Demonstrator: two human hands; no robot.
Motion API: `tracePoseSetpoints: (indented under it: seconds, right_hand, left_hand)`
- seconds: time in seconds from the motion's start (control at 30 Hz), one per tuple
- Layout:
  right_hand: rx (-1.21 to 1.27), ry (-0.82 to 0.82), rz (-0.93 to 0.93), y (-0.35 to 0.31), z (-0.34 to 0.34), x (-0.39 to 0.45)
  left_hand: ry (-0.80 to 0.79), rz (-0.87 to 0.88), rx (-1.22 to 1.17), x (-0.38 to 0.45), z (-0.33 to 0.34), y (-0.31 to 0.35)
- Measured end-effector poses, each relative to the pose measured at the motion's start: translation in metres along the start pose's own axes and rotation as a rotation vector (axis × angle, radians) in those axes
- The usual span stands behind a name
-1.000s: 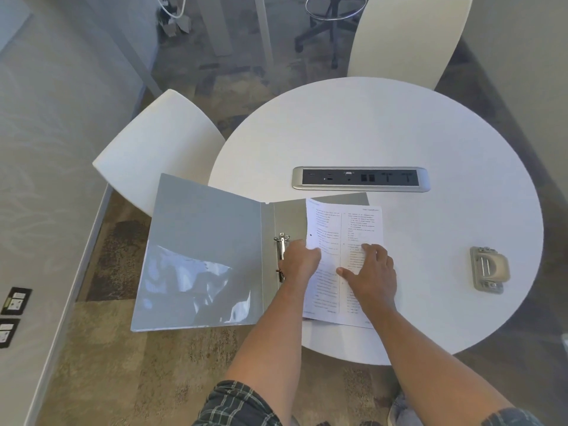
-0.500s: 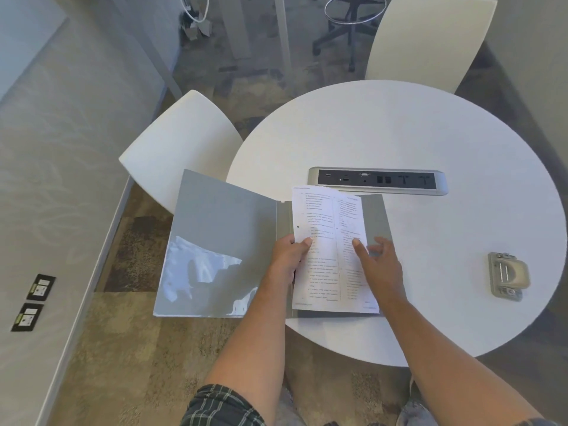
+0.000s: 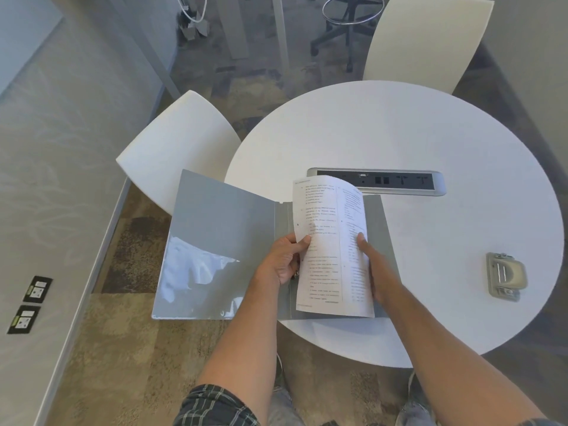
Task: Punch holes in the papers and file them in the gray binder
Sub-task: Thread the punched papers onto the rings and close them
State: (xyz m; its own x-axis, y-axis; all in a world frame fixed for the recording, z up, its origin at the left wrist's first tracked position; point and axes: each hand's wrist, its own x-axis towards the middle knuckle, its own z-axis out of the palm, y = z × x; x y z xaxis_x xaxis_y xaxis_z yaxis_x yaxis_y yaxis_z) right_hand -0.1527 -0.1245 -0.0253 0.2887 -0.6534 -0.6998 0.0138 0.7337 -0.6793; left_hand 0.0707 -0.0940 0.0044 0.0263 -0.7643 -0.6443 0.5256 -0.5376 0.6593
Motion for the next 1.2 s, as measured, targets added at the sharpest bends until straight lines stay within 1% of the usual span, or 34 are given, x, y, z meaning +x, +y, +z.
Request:
tracePoseSetpoints:
  seconds: [0.03,0.07,0.13,0.17,0.23,0.37,0.53,0.67,0.83,1.0,1.2]
  right_hand:
    - [0.043,-0.01,-0.028,0.001,-0.003,0.0]
    - [0.054,0.025,-0.072,0.002,-0.006,0.001]
    - [0.039,0.155,-0.144,0.006,-0.014,0.001]
    - [0.025,0.196,-0.159,0.008,-0.017,0.001]
    - [-0.025,0.212,-0.18,0.011,-0.022,0.002]
    - [-0.12,0.219,-0.203,0.015,-0.024,0.002]
    - [-0.115,0.245,-0.241,0.017,-0.022,-0.001]
    - [-0.1,0.272,-0.234,0.02,-0.024,0.0]
    - [-0.098,0.306,-0.235,0.026,-0.03,0.004]
    - [-0.076,0.271,-0.241,0.027,-0.032,0.007]
    - [-0.102,0.274,-0.269,0.032,-0.035,0.008]
  left_hand:
    - [0.057,0.016,0.093,0.002,-0.001,-0.001]
    - [0.119,0.033,0.191,0.005,-0.003,-0.002]
    - [0.217,0.046,0.334,0.009,-0.009,-0.003]
    - [0.239,0.042,0.377,0.011,-0.012,-0.003]
    - [0.279,0.036,0.424,0.014,-0.015,-0.004]
    - [0.476,0.093,0.518,0.022,-0.013,-0.004]
    - [0.582,0.098,0.508,0.029,-0.007,-0.003]
    - [0.628,0.078,0.484,0.033,-0.002,-0.004]
    - [0.678,0.036,0.359,0.037,0.003,-0.008]
    - [0.712,-0.001,0.275,0.038,0.005,-0.011]
    - [0.783,0.025,0.224,0.039,0.01,-0.016]
